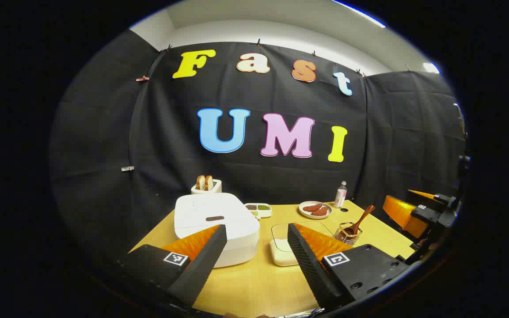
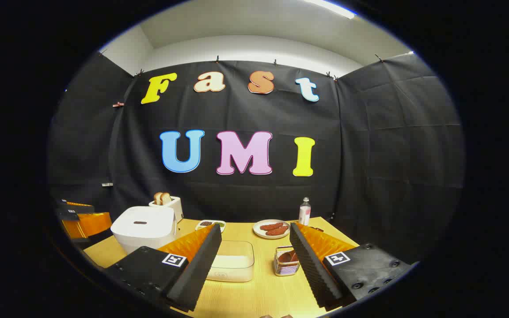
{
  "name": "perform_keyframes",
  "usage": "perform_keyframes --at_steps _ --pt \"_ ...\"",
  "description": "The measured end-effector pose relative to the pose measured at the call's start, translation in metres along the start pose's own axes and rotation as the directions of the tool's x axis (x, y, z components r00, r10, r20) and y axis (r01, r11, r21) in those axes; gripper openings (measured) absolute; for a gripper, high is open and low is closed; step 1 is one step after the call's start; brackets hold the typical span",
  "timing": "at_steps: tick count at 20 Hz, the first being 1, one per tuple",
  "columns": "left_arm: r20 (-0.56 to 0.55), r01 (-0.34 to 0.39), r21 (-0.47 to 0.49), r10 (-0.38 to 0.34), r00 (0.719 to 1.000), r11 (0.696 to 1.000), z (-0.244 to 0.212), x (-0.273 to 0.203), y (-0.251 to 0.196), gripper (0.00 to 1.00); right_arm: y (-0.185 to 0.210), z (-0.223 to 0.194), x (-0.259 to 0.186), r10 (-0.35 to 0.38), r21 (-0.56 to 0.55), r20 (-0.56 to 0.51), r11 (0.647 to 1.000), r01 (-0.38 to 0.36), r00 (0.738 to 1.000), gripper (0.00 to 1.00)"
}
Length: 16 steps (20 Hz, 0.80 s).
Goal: Close the left gripper, press the button to open the rice cooker; take a wooden spoon from the chopstick holder with the right hand, scoop a spoonful of rice and pour it into the rice cooker, then put the wooden spoon back into the chopstick holder.
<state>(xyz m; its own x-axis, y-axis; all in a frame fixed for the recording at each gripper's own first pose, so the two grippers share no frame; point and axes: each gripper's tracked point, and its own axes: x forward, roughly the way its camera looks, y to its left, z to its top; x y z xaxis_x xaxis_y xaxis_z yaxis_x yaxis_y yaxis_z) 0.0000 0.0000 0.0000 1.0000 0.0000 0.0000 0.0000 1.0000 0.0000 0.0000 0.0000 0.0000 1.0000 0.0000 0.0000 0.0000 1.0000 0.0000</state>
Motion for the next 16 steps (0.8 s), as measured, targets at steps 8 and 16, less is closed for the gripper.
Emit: perform_keyframes --at_steps 8,16 --pt "0.003 -0.021 -0.031 0.021 1.0 0.999 -0.004 -0.02 0.0 0.96 0.001 0.01 0.011 0.016 -0.03 -0.014 0.999 -0.017 1.0 0.98" --pt "0.027 -0.054 -0.011 0.055 0.998 0.998 0.003 -0.026 0.005 0.96 0.015 0.016 0.012 0.043 -0.044 -0.005 0.998 -0.043 0.999 0.98"
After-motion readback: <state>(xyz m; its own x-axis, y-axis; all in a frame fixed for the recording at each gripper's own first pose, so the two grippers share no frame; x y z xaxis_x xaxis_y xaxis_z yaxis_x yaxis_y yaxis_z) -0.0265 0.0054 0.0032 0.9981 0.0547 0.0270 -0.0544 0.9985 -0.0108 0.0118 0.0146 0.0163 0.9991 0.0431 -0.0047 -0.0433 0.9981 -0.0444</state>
